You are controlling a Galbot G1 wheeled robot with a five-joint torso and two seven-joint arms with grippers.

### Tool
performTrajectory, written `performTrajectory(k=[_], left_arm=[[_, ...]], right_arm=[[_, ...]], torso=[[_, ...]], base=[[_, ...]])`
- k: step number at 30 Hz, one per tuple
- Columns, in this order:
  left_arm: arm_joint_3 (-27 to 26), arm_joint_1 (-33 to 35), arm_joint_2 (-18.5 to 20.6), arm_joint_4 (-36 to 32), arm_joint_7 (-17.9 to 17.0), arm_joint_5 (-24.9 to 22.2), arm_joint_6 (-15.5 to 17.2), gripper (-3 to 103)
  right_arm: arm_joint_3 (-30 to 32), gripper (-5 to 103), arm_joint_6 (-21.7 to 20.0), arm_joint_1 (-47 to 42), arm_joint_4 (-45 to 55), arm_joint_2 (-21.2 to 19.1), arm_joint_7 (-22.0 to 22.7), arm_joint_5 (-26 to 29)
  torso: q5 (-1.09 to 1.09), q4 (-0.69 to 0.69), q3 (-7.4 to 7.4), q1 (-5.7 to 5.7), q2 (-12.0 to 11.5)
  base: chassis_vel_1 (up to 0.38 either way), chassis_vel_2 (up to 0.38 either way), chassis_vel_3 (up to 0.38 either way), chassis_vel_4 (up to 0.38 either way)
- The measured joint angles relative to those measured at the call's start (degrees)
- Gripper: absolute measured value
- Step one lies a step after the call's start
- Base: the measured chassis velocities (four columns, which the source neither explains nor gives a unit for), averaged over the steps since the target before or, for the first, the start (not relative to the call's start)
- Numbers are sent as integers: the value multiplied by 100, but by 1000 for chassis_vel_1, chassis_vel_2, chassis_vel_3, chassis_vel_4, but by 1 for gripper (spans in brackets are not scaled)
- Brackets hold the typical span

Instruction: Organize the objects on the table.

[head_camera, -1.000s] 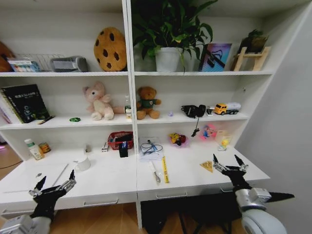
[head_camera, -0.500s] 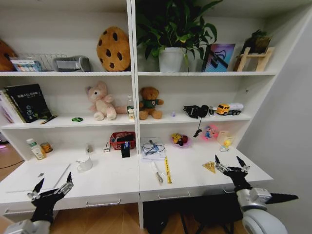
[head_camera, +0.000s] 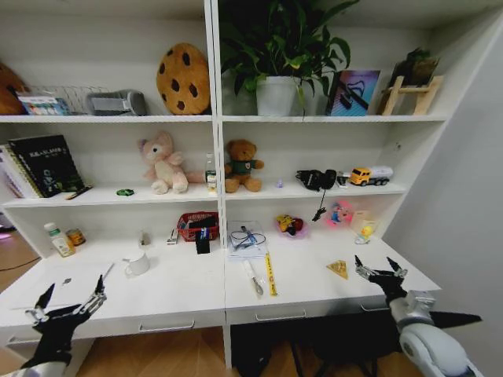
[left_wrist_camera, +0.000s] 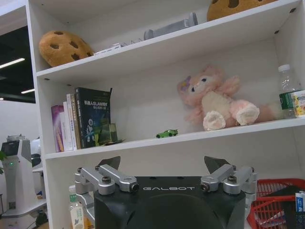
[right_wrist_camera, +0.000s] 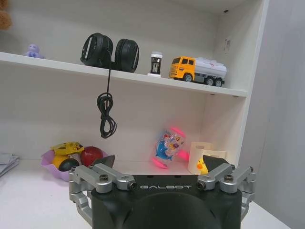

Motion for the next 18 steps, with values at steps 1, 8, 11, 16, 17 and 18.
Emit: performTrajectory(k=[1,8,11,16,17,18], left_arm=[[4,23,10,-82,-30,-37,67,97],[15,220,-7,-487,-62,-143,277,98],[-17,280,7,-567,-125,-262,411,98],[-30,338,22,-585,-271,-340,650,98],[-30,338,22,-585,-272,-340,652,98],[-30,338,22,-585,-272,-340,652,98]], right_arm=[[-10,100,5,13,-6,2,3,-8],[-26,100,45,16,-9,7,9,-29],[-23,100,61,12,-9,15,10,-36],[-62,100,116,-8,-19,101,20,-112],[-76,100,123,-6,-55,113,21,-117],[-76,100,123,-6,-55,113,21,-117]], torso=[[0,0,0,0,0],[0,0,0,0,0],[1,1,0,0,0],[-1,1,0,0,0],[-1,1,0,0,0],[-1,1,0,0,0]], base=[[0,0,0,0],[0,0,0,0],[0,0,0,0],[0,0,0,0],[0,0,0,0],[0,0,0,0]])
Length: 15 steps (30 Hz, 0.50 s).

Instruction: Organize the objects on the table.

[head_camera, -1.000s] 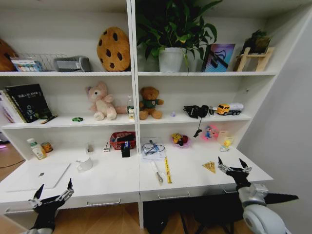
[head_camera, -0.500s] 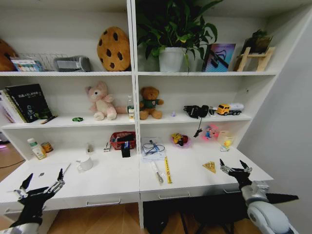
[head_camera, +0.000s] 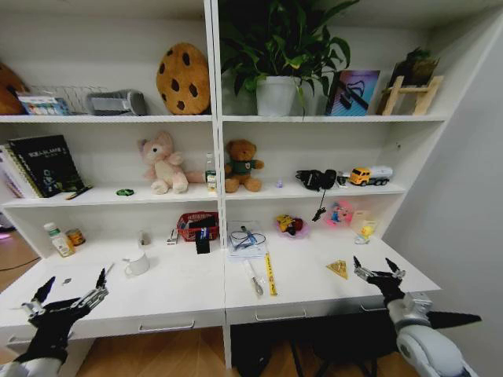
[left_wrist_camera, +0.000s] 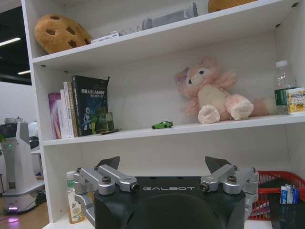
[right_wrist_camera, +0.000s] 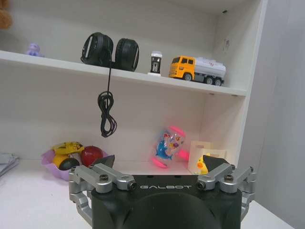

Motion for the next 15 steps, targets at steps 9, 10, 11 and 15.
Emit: performTrajectory(k=[9,10,11,15], left_arm=[[0,-3,0,7,-2,2,1,98],[1,-3,0,9,-2,2,1,98],[1,-3,0,9,-2,3,-1,98],[1,-4,0,11,-2,4,-2,98]], right_arm=[[-417,100,-246,700,-985,-331,-154,513],[-529,100,-373,862,-1123,-403,-178,681],[-642,100,-543,1024,-1215,-460,-187,887],[-804,100,-871,1261,-1298,-529,-182,1315]], torso=[[2,1,0,0,0],[2,0,0,0,0],[2,0,1,0,0],[1,1,1,0,0]], base=[[0,0,0,0],[0,0,0,0],[0,0,0,0],[0,0,0,0]])
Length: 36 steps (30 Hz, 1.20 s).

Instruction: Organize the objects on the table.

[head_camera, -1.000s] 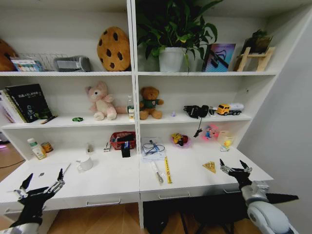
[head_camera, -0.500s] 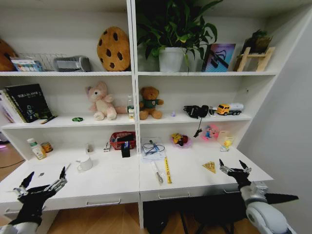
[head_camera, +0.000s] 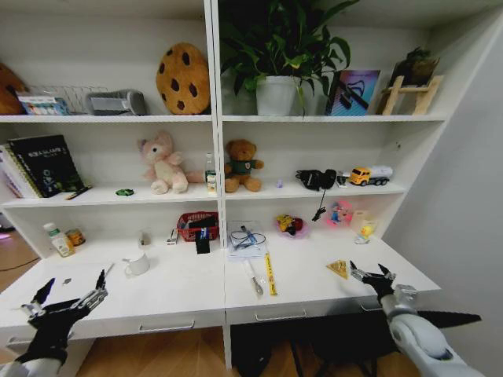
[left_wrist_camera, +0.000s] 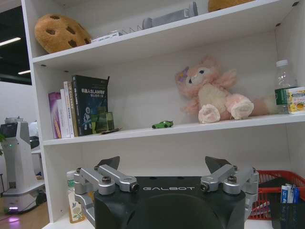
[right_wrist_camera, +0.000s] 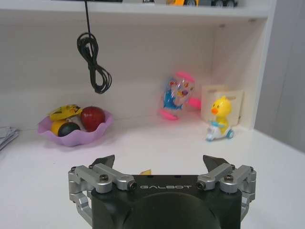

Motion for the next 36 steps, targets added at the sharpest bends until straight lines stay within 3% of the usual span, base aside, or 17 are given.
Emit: performTrajectory(k=[2,8,17,20,23,25,27,31,33,36], left_arm=[[2,-1,0,2,0,1,-2,98],[4,-3,0,4,1,3,-5,98],[6,-4,0,8,3,7,-9,98],[6,-4,-1,8,3,8,-10,98],[6,-4,-1,8,4,9,-12,98],[6,-4,-1,8,4,9,-13,98],[6,-4,-1,9,5,9,-14,98],[6,-4,-1,9,5,9,-14,98],[6,-5,-1,9,5,9,-14,98],[6,-5,-1,9,5,9,-14,98]], right_arm=[[-171,100,-285,253,-132,-35,31,328],[-521,100,-487,783,-585,-99,30,447],[-1307,103,-570,1784,-1439,-84,29,484],[-1371,95,-584,1811,-1537,-63,-19,434],[-1388,80,-524,1779,-1630,-28,-158,352],[-1389,80,-492,1767,-1644,-14,-161,341],[-1381,63,-428,1716,-1649,10,-166,293],[-1364,57,-374,1679,-1652,13,-174,238],[-1350,41,-354,1677,-1659,26,-174,218],[-1344,35,-342,1677,-1670,34,-175,204]], torso=[[-1,0,0,0,0],[0,-1,0,0,0],[0,1,0,0,0],[0,-1,0,0,0],[0,-2,0,0,0],[0,-1,0,0,0],[0,-1,0,0,0],[-1,-2,0,0,0],[0,-1,0,0,0],[0,-1,0,0,0]], base=[[0,0,0,0],[0,0,0,0],[0,0,0,0],[0,0,0,0],[0,0,0,0],[0,0,0,0],[0,0,0,0],[0,0,0,0],[0,0,0,0],[0,0,0,0]])
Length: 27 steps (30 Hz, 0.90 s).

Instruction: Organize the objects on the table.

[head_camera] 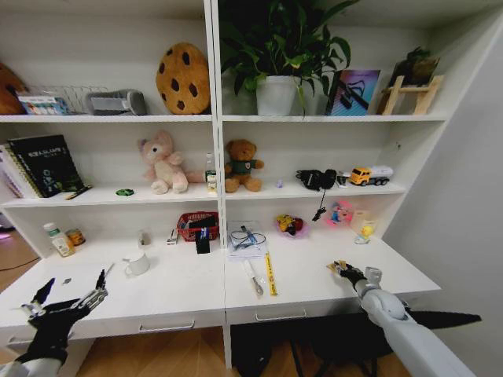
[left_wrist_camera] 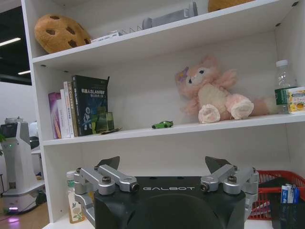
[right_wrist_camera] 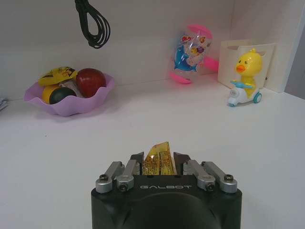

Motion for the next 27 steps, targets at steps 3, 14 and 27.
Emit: performTrajectory(k=[3,14,27], left_arm=[[0,0,0,0,0,0,0,98],[0,0,0,0,1,0,-1,98],[0,0,-1,1,1,1,-1,98]], right_arm=[[28,24,45,-31,-4,20,-10,-38],[-64,0,111,165,-34,-54,-172,17],[-2492,0,154,3324,-1664,532,-647,226]], torso=[[-1,1,0,0,0],[-1,-2,0,0,0],[2,3,1,1,0]], base=[[0,0,0,0],[0,0,0,0],[0,0,0,0]])
